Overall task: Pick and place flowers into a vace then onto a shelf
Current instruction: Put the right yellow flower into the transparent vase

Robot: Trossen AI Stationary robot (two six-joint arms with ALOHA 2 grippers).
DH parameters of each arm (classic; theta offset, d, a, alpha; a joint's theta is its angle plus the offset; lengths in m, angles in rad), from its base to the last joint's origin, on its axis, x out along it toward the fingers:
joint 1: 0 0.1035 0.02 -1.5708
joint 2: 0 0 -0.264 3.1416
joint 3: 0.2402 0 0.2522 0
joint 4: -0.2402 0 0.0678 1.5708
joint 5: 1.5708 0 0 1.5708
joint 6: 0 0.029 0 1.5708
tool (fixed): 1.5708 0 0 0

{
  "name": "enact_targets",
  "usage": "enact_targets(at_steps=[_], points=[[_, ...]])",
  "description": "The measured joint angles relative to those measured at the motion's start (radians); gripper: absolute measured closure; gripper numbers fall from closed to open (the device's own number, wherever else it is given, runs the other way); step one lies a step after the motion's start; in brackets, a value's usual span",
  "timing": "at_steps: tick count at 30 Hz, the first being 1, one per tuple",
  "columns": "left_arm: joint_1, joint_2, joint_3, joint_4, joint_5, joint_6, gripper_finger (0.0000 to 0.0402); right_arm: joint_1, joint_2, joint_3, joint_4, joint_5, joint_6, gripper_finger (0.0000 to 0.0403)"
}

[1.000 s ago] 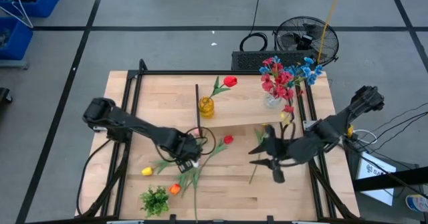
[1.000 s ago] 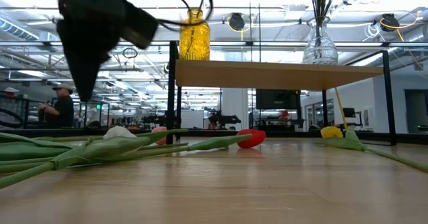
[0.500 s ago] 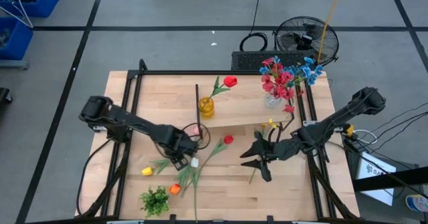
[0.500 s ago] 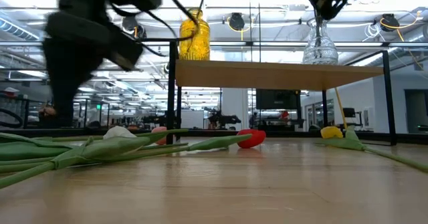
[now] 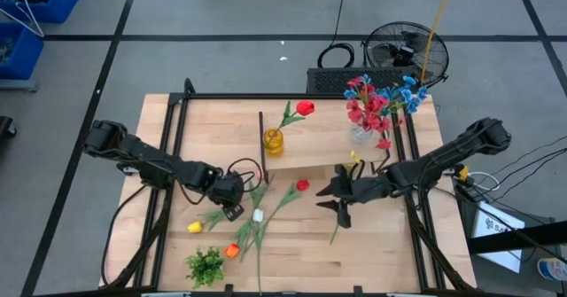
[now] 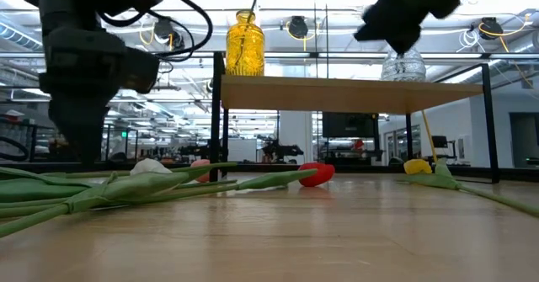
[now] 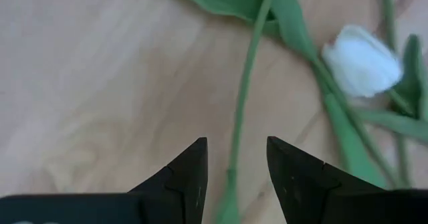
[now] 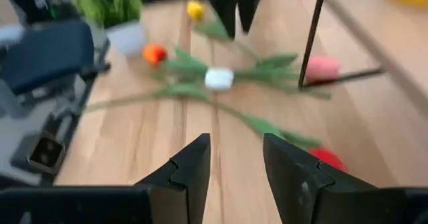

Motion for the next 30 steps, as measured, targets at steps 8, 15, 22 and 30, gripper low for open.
enact_targets(at_steps=[8, 15, 22, 30], points=[[0.039, 0.007, -0.001, -0.005, -0.003, 0.044, 0.0245, 0.006, 0.040, 0.000, -0.198, -0.031, 0.229, 0.0233], [0.063, 0.007, -0.001, -0.004, -0.003, 0.044, 0.0245, 0.036, 0.089, 0.000, -0.398, -0.101, 0.735, 0.0214], [0.073, 0.007, -0.001, -0.003, -0.012, 0.043, 0.0245, 0.061, 0.164, -0.001, -0.495, -0.081, 1.038, 0.0223], [0.073, 0.007, -0.001, -0.002, -0.020, 0.034, 0.0245, 0.033, 0.276, -0.001, -0.494, 0.051, 1.070, 0.0225]])
